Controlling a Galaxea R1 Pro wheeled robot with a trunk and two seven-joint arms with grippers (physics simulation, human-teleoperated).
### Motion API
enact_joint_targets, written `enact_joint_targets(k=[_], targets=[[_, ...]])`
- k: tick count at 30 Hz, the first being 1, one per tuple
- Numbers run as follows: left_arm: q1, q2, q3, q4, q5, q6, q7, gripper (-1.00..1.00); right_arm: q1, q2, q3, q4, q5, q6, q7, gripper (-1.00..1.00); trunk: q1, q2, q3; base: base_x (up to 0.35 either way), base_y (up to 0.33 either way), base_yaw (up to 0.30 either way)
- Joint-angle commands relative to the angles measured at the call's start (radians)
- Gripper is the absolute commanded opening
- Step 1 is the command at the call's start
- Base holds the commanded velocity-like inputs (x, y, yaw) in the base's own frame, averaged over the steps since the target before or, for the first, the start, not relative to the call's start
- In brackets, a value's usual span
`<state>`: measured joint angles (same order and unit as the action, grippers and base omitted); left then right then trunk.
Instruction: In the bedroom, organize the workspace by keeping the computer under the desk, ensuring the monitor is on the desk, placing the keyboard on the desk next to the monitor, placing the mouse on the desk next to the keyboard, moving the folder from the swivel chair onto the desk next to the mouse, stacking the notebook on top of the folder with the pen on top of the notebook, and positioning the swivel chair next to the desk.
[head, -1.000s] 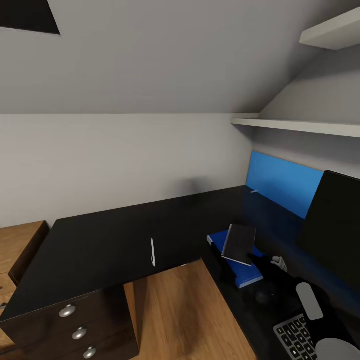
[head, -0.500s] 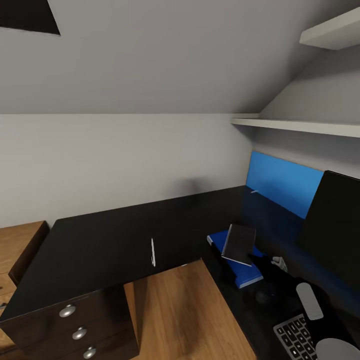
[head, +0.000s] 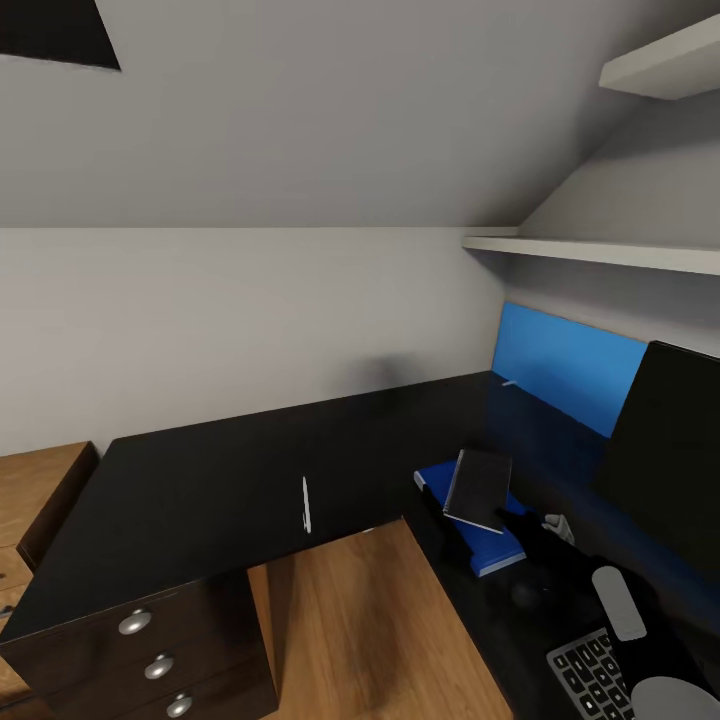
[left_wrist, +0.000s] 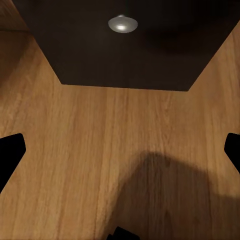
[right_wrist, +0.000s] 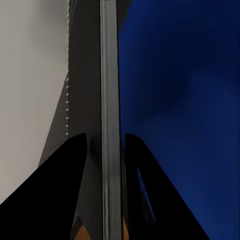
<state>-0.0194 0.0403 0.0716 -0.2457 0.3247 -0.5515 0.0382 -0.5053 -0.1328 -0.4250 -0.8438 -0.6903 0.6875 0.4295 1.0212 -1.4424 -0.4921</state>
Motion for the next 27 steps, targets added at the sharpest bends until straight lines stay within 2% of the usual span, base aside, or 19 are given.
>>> enact_joint_targets(k=[1, 7, 27], targets=[[-0.001, 0.0, 0.004, 0.0, -0.006, -0.002, 0.003, 1.0, -0.001, 0.0, -0.003, 0.0, -0.003, 0.007, 0.003, -1.0, 0.004, -0.008, -0.004, 0.0, 0.0, 0.0], [-0.001, -0.001, 0.004, 0.0, -0.005, -0.002, 0.003, 1.0, -0.001, 0.001, -0.003, 0.0, -0.003, 0.007, 0.003, -1.0, 0.027, -0.05, -0.023, 0.0, 0.0, 0.0], [-0.001, 0.0, 0.008, 0.0, -0.006, -0.003, -0.001, 1.0, -0.001, 0.001, -0.003, 0.0, -0.003, 0.006, 0.003, -1.0, 0.027, -0.05, -0.023, 0.0, 0.0, 0.0]])
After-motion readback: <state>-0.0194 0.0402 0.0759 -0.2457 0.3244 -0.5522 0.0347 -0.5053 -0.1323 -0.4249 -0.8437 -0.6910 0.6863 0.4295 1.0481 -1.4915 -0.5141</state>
